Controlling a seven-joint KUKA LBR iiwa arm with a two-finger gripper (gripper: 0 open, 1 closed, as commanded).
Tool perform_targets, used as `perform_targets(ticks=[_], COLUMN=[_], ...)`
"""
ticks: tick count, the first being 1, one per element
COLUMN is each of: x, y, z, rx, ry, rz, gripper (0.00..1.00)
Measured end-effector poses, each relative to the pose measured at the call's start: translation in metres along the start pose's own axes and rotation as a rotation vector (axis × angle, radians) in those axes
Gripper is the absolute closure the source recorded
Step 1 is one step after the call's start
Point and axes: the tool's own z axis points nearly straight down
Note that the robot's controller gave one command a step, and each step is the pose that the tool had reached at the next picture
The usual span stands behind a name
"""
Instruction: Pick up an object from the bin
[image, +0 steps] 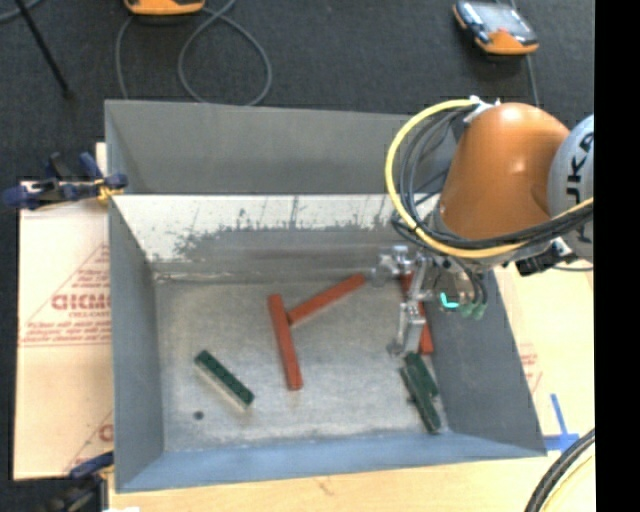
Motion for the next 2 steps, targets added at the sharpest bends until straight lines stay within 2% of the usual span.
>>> perform_targets(ticks=[1, 2], x=[-0.042, -0.070], y=[-0.041, 0.059], z=[0.098, 0.057], rx=[0.002, 0.000], ry=[-0.001, -0.012], rz=[-0.079, -0.341], gripper=[0.00, 0.00])
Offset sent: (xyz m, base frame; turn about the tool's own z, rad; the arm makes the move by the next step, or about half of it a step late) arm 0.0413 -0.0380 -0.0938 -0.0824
